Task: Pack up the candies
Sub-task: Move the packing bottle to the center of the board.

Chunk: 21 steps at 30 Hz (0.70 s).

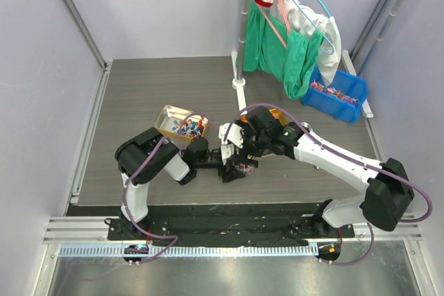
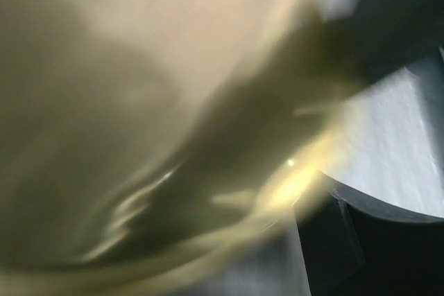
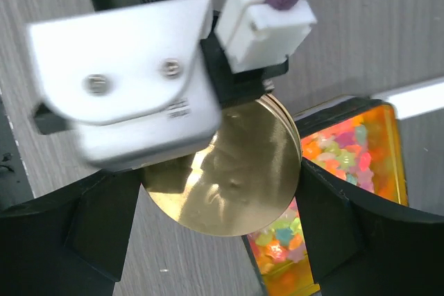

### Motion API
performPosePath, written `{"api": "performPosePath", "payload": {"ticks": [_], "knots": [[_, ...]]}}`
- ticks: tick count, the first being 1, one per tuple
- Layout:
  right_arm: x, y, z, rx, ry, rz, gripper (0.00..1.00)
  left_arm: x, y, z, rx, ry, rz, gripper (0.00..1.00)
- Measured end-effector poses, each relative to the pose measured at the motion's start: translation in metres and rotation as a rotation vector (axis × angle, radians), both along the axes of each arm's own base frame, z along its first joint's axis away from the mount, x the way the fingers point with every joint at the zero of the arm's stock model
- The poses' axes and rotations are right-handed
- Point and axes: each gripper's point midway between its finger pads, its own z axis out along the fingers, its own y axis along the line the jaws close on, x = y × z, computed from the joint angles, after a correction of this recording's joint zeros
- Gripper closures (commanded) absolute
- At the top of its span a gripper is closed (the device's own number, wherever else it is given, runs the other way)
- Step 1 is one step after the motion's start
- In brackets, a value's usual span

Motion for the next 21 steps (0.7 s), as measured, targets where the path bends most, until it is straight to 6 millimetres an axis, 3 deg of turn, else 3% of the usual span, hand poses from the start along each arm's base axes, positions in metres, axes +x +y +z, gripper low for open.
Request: {"api": "performPosePath", "payload": {"ticks": [4, 8, 10, 16, 21], "knots": [[0.010, -0.007, 0.017, 0.032, -0.049, -0.036, 0.45, 0.030, -0.005, 0.003, -0.006, 0.005, 0.105, 0.50], [0.016, -0.012, 0.021, 0.034, -0.072, -0.062, 0.45, 0.041, 0.001, 0.001, 0.001, 0.000, 0.157, 0.50], [0.016, -0.012, 0.021, 0.033, -0.073, -0.063, 0.45, 0.037, 0.005, 0.000, 0.009, -0.008, 0.149, 0.50], [0.016, -0.009, 0.016, 0.023, -0.065, -0.054, 0.45, 0.000, 0.028, 0.002, 0.080, -0.034, 0.050, 0.53], [0.003, 0.004, -0.009, -0.034, -0.019, 0.002, 0.45, -0.022, 0.032, 0.018, 0.082, -0.085, -0.075, 0.55]]}}
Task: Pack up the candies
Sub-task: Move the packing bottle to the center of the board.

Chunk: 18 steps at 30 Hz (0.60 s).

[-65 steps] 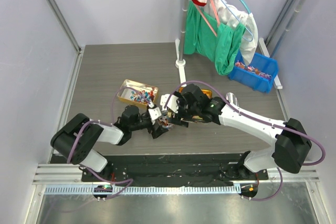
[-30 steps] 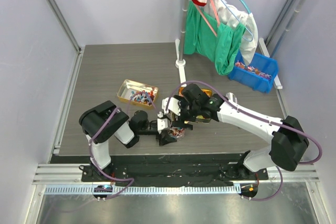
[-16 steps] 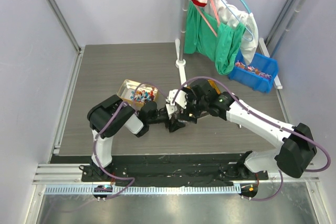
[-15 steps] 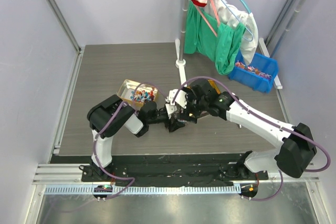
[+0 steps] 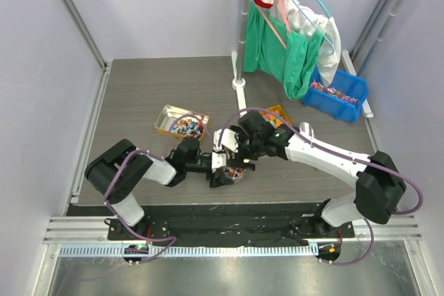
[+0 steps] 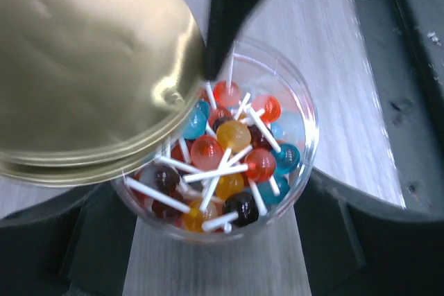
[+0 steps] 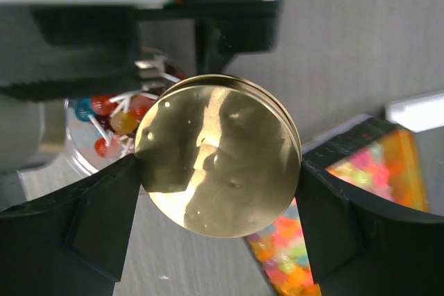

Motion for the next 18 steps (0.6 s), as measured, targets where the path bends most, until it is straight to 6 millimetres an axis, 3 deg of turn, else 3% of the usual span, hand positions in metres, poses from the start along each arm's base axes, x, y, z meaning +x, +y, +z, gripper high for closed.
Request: {"api": "performPosePath", "payload": {"ticks": [6, 18], "knots": [[-0.017, 0.004, -0.024, -0.062, 0.075, 0.045, 0.45, -0.019, 0.008, -0.023, 0.033, 0.044, -0.068, 0.54], [-0.033, 0.006, -0.024, 0.036, 0.229, 0.086, 0.47, -0.008, 0.004, -0.020, 0.011, -0.013, -0.041, 0.51]]}}
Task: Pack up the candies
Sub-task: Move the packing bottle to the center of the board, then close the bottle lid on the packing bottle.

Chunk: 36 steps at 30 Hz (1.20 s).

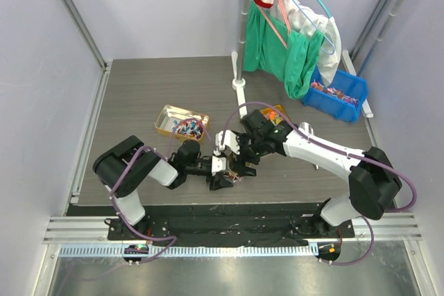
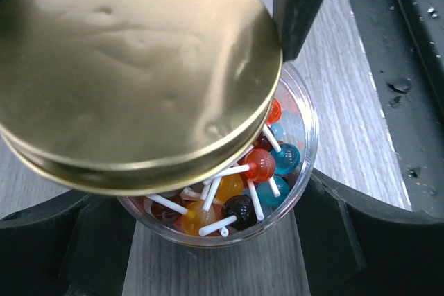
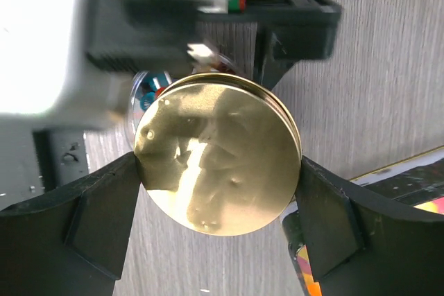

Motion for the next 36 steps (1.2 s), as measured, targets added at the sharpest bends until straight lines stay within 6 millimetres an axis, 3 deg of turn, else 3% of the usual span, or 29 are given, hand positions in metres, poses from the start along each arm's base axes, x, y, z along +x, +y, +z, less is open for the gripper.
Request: {"api": "performPosePath", "payload": {"ticks": [6, 17, 36], "knots": [[0.001, -0.005, 0.003, 0.048, 0.074, -0.034, 0.45, 0.007, -0.002, 0.001, 0.000, -0.015, 0.027, 0.51], [0.001, 0.005, 0.004, 0.101, 0.099, -0.064, 0.41, 0.019, -0.003, 0.000, -0.001, 0.024, 0.068, 0.50], [0.008, 0.012, -0.013, 0.099, 0.129, -0.092, 0.28, 0.027, -0.001, -0.002, -0.001, 0.080, 0.099, 0.50]]}}
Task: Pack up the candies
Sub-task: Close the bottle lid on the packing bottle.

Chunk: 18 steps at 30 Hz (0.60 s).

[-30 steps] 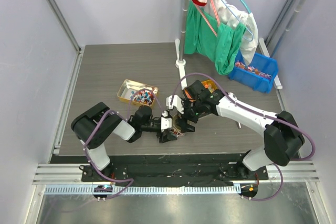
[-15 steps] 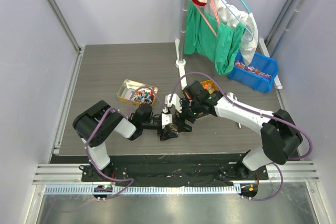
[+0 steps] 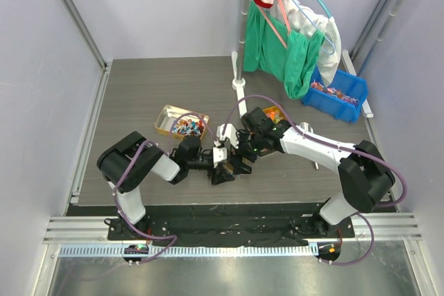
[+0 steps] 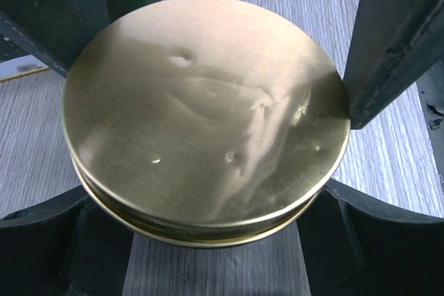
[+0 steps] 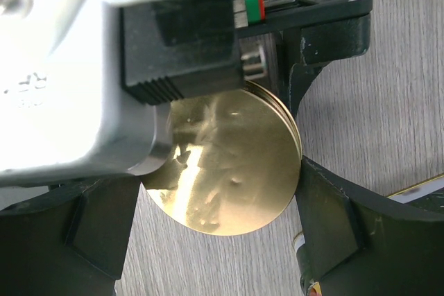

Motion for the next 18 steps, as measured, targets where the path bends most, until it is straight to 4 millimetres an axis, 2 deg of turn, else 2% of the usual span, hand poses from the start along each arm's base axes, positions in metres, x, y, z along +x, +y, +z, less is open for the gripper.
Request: {"api": "performPosePath", "payload": {"ticks": [11, 18], "knots": [[0.0010, 0.0012, -0.0029, 0.003, 0.011, 0.002, 0.23, 0.0008, -0.0001, -0.0002, 0.000, 0.001, 0.001, 0.50], [0.0012, 0.0016, -0.0038, 0.003, 0.020, 0.006, 0.16, 0.0010, 0.0001, -0.0002, 0.000, 0.002, 0.000, 0.50]]}}
